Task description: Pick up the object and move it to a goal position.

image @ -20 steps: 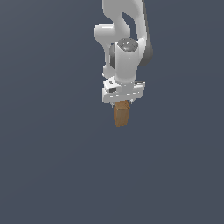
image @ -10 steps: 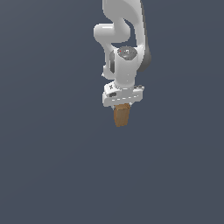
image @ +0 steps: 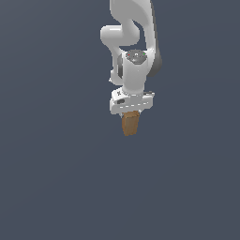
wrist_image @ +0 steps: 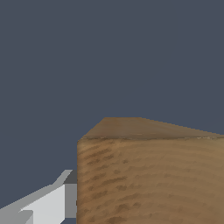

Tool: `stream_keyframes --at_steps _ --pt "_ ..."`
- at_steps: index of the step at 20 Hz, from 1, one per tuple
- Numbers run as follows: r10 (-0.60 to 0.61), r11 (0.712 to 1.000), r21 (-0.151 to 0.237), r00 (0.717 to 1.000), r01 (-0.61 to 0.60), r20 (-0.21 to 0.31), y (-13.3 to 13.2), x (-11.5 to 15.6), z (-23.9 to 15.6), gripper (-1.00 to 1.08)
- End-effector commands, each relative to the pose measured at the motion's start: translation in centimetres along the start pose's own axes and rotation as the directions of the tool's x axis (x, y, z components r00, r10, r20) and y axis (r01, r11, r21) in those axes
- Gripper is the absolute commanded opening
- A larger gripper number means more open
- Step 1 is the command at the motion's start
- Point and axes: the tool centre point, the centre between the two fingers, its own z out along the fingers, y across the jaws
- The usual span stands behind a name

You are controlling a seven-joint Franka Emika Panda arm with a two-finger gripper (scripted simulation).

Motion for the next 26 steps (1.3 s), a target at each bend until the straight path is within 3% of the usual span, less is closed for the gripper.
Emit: stream_keyframes --at_steps 1,7,14,26 --pt "-0.001 1.0 0.0 1.0 0.001 -0.003 0.0 0.1 0.0 -1.0" --pt "-0.017 1.0 0.004 0.999 0.017 -0.044 0.3 1.1 -0.4 -1.0" --pt "-0.056 0.998 0.011 0.987 0.058 -0.148 1.0 3.6 -1.5 -1.0" --pt "-0.132 0.989 0.013 0.921 0.147 -0.366 2.1 8.7 -4.9 -1.0"
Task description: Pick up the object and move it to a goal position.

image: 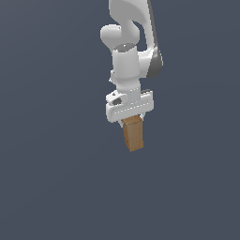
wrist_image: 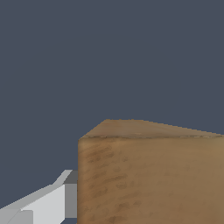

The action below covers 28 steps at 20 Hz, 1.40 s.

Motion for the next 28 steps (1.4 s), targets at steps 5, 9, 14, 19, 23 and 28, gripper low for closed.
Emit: stream_keyframes --at_steps 5,9,14,19,23,28 --pt "-0.041 0.999 0.005 0.993 0.042 -0.113 0.7 2.9 -1.4 -1.0" --pt "-0.061 0.998 0.01 0.984 0.063 -0.168 1.0 4.3 -2.1 -1.0" --pt "-0.083 0.996 0.013 0.969 0.089 -0.231 1.3 5.7 -3.0 -1.0" --pt "-0.104 0.993 0.016 0.951 0.113 -0.29 1.6 7.1 -3.9 -1.0" --pt "-0.119 0.991 0.017 0.935 0.132 -0.335 1.8 8.1 -4.7 -1.0" --pt "-0.136 0.988 0.017 0.911 0.155 -0.388 2.0 9.3 -5.7 -1.0"
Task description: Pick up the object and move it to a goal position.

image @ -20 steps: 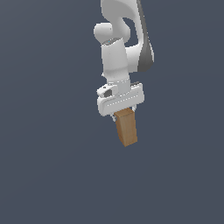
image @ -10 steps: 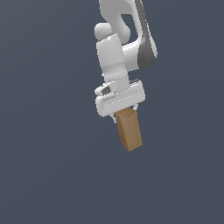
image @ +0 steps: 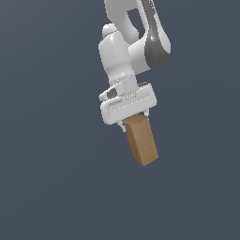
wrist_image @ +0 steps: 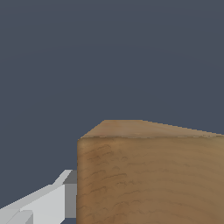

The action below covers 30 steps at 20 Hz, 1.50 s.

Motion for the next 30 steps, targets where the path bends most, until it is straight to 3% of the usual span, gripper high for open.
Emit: stream_keyframes --at_steps 1,17,30 --pt "-0.015 1.0 -0.002 0.999 0.015 -0.037 0.3 1.2 -0.6 -1.0" --pt "-0.082 0.996 0.017 0.972 0.088 -0.222 1.2 5.7 -2.9 -1.0" --pt "-0.138 0.987 0.021 0.911 0.158 -0.388 1.8 9.6 -5.7 -1.0"
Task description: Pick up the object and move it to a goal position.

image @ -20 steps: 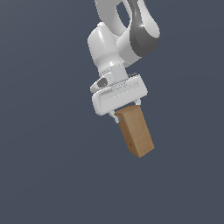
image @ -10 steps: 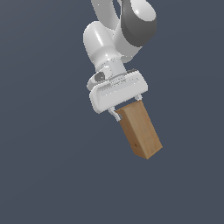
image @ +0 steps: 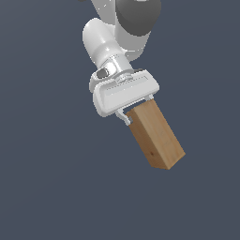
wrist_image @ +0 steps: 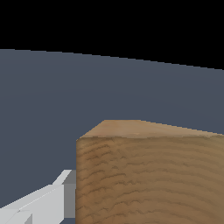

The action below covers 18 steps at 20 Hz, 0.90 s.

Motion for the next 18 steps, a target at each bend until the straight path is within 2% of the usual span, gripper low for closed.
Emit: stream_keyframes --at_steps 1,9,18 --pt "-0.019 1.0 0.002 0.999 0.019 -0.043 0.3 1.4 -0.5 -1.0" --pt "-0.069 0.997 0.017 0.982 0.073 -0.178 1.0 4.7 -2.0 -1.0" --pt "-0.121 0.99 0.029 0.937 0.138 -0.329 1.5 8.2 -4.2 -1.0"
